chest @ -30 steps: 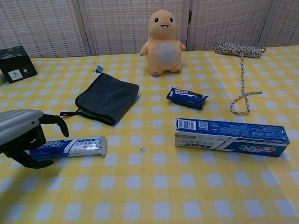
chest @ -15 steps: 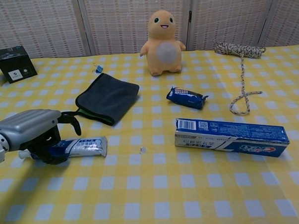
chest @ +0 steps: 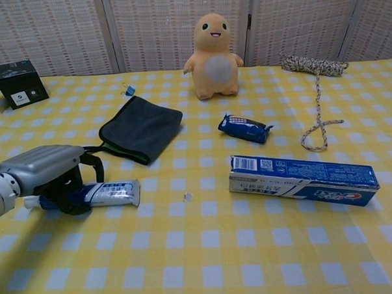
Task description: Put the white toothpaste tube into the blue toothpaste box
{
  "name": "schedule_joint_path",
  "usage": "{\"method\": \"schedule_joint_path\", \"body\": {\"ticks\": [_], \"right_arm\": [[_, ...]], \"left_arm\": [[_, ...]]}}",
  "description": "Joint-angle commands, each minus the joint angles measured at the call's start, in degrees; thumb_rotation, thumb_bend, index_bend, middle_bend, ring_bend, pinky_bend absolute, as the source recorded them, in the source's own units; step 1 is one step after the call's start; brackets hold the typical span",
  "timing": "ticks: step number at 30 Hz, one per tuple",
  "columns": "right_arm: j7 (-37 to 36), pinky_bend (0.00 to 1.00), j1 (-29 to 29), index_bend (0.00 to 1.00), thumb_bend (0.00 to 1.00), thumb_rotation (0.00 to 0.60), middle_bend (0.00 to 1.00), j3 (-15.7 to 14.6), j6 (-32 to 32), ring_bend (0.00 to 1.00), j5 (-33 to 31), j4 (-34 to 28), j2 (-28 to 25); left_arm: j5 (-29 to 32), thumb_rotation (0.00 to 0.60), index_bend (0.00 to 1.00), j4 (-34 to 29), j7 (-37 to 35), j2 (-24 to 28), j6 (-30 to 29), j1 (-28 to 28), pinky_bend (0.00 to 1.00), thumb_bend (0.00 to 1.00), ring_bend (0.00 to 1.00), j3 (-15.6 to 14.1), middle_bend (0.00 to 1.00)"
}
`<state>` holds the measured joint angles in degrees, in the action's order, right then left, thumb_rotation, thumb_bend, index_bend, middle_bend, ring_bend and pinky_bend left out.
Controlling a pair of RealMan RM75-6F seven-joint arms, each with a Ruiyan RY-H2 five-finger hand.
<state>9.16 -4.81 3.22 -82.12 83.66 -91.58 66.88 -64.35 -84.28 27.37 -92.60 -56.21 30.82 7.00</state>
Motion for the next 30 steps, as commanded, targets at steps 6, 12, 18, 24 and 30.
{"method": "schedule_joint_path", "body": {"ticks": [6, 12, 18, 24, 30], "right_arm": [[0.55, 0.0, -0.12, 0.0, 0.36, 0.6, 0.0, -0.23, 0.28, 0.0, 0.07, -0.06, 0.21], [0.71, 0.0, -0.66, 0.0, 0.36, 0.6, 0.0, -0.92, 1.33, 0.0, 1.02, -0.02, 0.2], [-0.7, 0.0, -3.28, 0.0, 0.36, 0.6, 0.0, -0.83, 6.54, 0.0, 0.01, 1.74, 0.29], [-5.0, 0.0, -7.36, 0.0, 0.36, 0.6, 0.04, 1.41, 13.04, 0.07, -3.28, 3.14, 1.4], [-6.42, 0.12, -10.01, 0.13, 0.36, 0.6, 0.19, 2.0, 17.71, 0.19, -5.72, 2.43, 3.4]], "left_arm": [[-5.16, 0.6, 0.84, -0.64, -7.7, 0.04, -3.16, -0.75, 1.0, 0.42, 1.0, -0.36, 1.0], [-8.58, 0.6, 0.95, -4.97, -19.12, 2.6, -5.3, -2.5, 1.0, 0.53, 1.0, 0.12, 1.0], [-9.62, 0.6, 0.97, -10.05, -26.49, 6.1, -5.9, -3.76, 1.0, 0.55, 1.0, 0.27, 1.0], [-9.81, 0.6, 0.97, -13.35, -31.83, 8.05, -7.54, -4.95, 1.0, 0.56, 1.0, 1.2, 1.0], [-10.38, 0.6, 0.97, -14.15, -34.61, 9.27, -8.22, -5.43, 1.0, 0.56, 1.0, 1.41, 1.0]]}}
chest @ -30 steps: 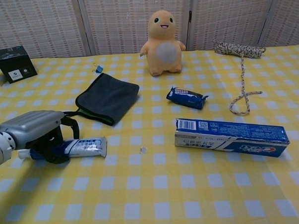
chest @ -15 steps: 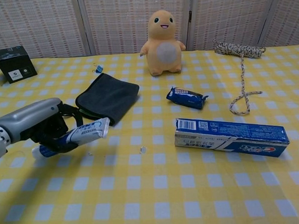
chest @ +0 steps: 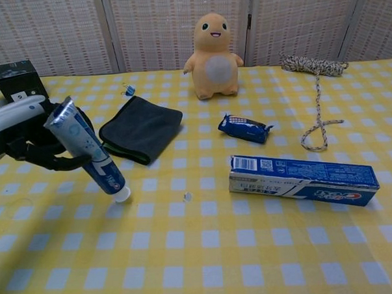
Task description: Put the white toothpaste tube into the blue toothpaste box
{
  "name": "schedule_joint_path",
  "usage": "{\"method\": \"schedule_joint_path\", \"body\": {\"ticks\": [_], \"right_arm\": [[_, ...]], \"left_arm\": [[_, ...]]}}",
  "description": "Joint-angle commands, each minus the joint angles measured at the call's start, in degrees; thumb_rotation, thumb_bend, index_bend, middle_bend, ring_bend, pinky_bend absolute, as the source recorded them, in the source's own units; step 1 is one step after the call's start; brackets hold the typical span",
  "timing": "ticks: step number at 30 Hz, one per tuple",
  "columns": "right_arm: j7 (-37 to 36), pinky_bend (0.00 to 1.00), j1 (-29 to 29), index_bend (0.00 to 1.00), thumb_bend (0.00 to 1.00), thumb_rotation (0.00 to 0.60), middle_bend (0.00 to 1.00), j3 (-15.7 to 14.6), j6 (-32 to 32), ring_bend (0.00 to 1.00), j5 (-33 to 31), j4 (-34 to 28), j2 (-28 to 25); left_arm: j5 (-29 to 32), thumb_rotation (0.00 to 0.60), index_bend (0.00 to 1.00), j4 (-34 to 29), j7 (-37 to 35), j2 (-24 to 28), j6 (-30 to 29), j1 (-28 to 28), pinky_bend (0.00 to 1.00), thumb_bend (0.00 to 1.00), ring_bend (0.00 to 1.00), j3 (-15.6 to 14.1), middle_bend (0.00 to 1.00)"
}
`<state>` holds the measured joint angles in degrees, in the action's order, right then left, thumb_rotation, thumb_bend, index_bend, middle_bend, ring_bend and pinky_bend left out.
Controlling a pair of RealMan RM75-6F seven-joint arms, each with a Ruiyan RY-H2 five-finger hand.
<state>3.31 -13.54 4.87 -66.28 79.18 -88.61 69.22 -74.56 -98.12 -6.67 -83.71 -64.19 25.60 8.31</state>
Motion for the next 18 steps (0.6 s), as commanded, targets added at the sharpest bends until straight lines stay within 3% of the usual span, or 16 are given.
{"method": "schedule_joint_path", "body": {"ticks": [1, 7, 18], "right_arm": [[-0.3, 0.13, -1.59, 0.14, 0.36, 0.6, 0.2, 0.33, 2.34, 0.2, -1.51, -0.73, 1.41], [-1.98, 0.16, -3.95, 0.16, 0.36, 0.6, 0.22, -0.19, 7.84, 0.21, -3.44, -5.09, 1.02], [4.68, 0.18, -5.99, 0.19, 0.36, 0.6, 0.24, -0.28, 7.64, 0.24, -5.83, -7.16, 5.01]], "left_arm": [[-0.15, 0.6, 0.97, -0.47, -0.84, 0.58, -0.19, -0.22, 1.0, 0.56, 1.0, 0.13, 1.0], [-0.17, 0.6, 0.97, -2.08, -2.5, 2.27, -0.19, -0.34, 1.0, 0.56, 1.0, 0.44, 1.0], [-0.12, 0.6, 0.97, -5.68, -4.22, 5.35, -0.39, -0.76, 1.0, 0.56, 1.0, 0.54, 1.0]]}}
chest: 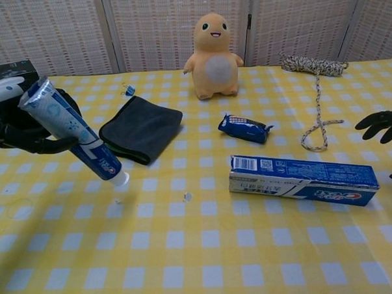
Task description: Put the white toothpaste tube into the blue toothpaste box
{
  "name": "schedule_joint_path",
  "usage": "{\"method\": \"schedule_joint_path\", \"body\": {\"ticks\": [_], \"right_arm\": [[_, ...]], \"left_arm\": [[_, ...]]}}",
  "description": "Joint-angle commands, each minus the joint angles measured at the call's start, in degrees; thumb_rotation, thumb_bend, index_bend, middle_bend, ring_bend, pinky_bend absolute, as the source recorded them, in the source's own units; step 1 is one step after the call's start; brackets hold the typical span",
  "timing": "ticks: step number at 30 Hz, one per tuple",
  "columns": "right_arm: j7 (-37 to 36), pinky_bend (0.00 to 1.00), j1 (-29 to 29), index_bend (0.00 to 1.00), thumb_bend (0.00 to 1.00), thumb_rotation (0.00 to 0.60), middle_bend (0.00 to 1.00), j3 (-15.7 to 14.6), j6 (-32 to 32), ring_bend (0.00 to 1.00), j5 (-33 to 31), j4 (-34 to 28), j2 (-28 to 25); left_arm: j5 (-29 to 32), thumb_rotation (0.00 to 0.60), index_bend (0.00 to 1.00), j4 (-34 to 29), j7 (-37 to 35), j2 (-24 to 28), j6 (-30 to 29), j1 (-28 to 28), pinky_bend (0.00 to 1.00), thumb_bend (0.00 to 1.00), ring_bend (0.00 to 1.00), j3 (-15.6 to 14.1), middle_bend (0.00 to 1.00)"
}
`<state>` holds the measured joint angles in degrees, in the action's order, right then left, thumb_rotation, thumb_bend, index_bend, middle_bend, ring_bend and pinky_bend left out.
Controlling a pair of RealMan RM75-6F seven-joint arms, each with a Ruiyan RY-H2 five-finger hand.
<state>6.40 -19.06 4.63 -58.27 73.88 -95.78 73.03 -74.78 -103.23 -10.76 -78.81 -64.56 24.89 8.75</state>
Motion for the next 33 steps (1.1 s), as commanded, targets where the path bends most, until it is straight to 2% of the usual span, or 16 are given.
{"method": "schedule_joint_path", "body": {"ticks": [1, 16, 20, 29, 33], "right_arm": [[2.77, 0.18, -0.67, 0.19, 0.36, 0.6, 0.24, -0.2, -0.62, 0.24, -0.53, 0.25, 2.03], [10.31, 0.24, -3.73, 0.27, 0.36, 0.6, 0.3, 1.02, -1.19, 0.3, -5.57, 0.94, 10.28], [11.71, 0.27, -4.68, 0.32, 0.36, 0.6, 0.32, 1.7, -1.41, 0.32, -7.0, 1.92, 12.81], [13.9, 0.39, -4.69, 0.46, 0.36, 0.6, 0.42, 2.23, -5.82, 0.42, -6.61, 4.55, 16.92], [14.73, 0.4, -4.81, 0.47, 0.36, 0.6, 0.43, 2.12, -5.88, 0.43, -7.33, 5.06, 17.09]], "left_arm": [[0.08, 0.6, 0.97, -0.94, -0.12, 0.76, -0.26, -0.11, 1.0, 0.56, 1.0, 0.21, 1.0], [-0.11, 0.6, 0.97, -2.9, -1.03, 3.71, -1.15, -0.72, 1.0, 0.56, 1.0, 0.23, 1.0], [-0.33, 0.6, 0.97, -3.04, -1.85, 4.3, -1.37, -0.89, 1.0, 0.56, 1.0, 0.29, 1.0], [-0.35, 0.6, 0.97, -3.21, -3.06, 5.32, -1.87, -1.25, 1.0, 0.56, 1.0, 0.42, 1.0], [-0.28, 0.6, 0.97, -3.44, -3.28, 5.61, -1.83, -1.28, 1.0, 0.57, 1.0, 0.4, 1.0]]}}
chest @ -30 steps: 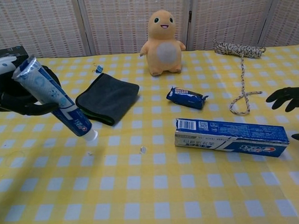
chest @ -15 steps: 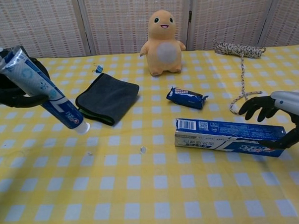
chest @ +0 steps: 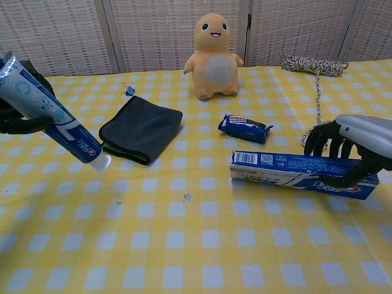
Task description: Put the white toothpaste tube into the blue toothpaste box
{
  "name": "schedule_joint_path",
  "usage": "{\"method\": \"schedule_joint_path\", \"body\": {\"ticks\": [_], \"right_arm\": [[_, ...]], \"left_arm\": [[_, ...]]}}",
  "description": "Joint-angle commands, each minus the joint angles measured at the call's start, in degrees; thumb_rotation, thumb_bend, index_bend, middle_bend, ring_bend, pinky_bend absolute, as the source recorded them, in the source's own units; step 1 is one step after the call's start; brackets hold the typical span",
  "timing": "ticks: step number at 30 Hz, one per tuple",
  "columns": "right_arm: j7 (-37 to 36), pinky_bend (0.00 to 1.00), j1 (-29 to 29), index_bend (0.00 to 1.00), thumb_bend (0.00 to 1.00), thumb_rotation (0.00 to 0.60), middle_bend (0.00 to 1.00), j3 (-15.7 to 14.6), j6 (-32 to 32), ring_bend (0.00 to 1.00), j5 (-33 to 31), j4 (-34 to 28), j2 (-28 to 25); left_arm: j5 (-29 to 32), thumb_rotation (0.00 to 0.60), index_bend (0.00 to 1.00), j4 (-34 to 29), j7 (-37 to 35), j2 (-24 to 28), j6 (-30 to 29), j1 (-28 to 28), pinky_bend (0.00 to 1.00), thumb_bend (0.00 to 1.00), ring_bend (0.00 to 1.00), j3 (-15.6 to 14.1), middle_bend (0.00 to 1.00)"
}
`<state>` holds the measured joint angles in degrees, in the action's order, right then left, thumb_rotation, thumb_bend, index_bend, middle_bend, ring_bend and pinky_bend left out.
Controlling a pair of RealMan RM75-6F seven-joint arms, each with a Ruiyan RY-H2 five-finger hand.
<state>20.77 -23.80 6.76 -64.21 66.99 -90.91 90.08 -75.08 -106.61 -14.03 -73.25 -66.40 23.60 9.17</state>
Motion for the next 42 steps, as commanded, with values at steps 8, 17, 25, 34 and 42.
{"method": "schedule_joint_path", "body": {"ticks": [8, 17, 25, 34, 42], "right_arm": [[0.73, 0.4, -0.44, 0.47, 0.36, 0.6, 0.41, 0.1, 0.36, 0.43, -1.59, 1.05, 0.26], [1.14, 0.4, -0.44, 0.43, 0.35, 0.6, 0.36, 0.07, 0.25, 0.42, -2.86, 2.23, 0.6], [0.14, 0.4, -0.48, 0.4, 0.35, 0.6, 0.35, 0.18, 0.65, 0.42, -3.54, 3.26, 0.74], [-0.08, 0.48, -0.16, 0.48, 0.35, 0.6, 0.45, -0.05, -1.31, 0.52, -1.97, 4.05, 1.71], [-11.59, 0.49, 0.37, 0.5, 0.35, 0.6, 0.46, -2.23, -2.75, 0.53, 8.38, 5.93, 0.57]], "left_arm": [[0.28, 0.6, 0.97, 0.14, 0.24, 0.01, 0.23, 0.1, 1.0, 0.57, 1.0, -0.17, 1.0], [0.39, 0.6, 0.97, 0.48, 0.2, -0.07, 0.36, 0.24, 1.0, 0.57, 1.0, -0.15, 1.0], [0.64, 0.6, 0.97, 1.06, 0.28, -0.34, 0.6, 0.41, 1.0, 0.57, 1.0, -0.17, 1.0], [0.7, 0.6, 0.97, 0.9, -0.02, -0.19, 0.17, 0.23, 1.0, 0.57, 1.0, -0.01, 1.0], [2.36, 0.6, 0.97, -1.19, -0.9, 1.18, 1.09, 0.78, 1.0, 0.57, 1.0, 1.35, 1.0]]}}
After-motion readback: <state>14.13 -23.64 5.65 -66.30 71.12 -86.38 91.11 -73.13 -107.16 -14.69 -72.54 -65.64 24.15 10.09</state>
